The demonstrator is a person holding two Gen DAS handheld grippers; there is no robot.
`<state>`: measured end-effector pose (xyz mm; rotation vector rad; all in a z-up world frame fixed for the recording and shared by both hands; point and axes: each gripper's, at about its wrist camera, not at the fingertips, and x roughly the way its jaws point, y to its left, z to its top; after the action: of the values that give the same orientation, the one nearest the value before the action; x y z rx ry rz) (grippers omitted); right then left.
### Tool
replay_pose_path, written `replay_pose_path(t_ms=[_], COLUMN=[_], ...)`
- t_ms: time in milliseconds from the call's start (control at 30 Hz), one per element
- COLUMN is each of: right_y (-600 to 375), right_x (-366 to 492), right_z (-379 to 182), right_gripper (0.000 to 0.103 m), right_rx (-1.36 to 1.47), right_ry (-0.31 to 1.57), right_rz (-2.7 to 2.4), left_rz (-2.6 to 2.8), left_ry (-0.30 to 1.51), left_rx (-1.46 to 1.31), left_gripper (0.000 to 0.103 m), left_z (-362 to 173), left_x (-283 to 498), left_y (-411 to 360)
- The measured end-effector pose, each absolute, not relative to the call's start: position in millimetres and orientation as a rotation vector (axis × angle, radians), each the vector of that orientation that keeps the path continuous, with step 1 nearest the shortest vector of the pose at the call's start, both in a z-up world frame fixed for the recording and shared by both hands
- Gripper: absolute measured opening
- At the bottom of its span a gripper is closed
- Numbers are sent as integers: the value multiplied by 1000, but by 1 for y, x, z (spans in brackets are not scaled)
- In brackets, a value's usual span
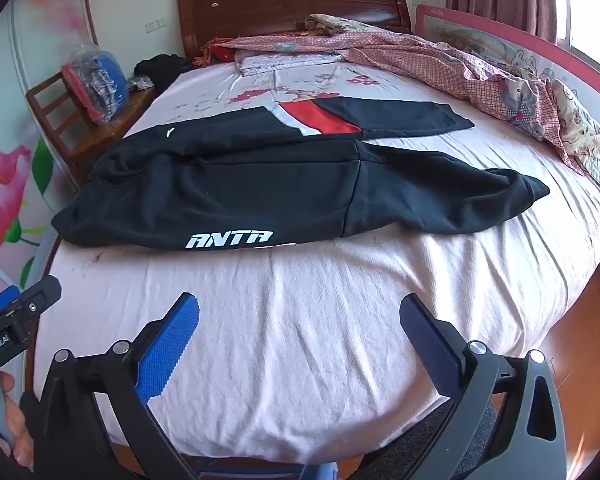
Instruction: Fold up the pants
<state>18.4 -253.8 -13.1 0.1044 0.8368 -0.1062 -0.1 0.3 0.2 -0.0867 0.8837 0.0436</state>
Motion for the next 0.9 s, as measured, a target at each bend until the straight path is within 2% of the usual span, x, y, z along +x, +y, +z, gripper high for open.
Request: replay_pose_path(t_ms=[900], right_y=[-257], right_x=[21], right_z=[-9], right_gripper=[100], right_rx=[108], right_ry=[830], right_rz=[-107], left_rz=[54], left_ry=[880], left_rx=[-92], left_gripper=[101], left_z=[2], left_x=[2], left_y=[4])
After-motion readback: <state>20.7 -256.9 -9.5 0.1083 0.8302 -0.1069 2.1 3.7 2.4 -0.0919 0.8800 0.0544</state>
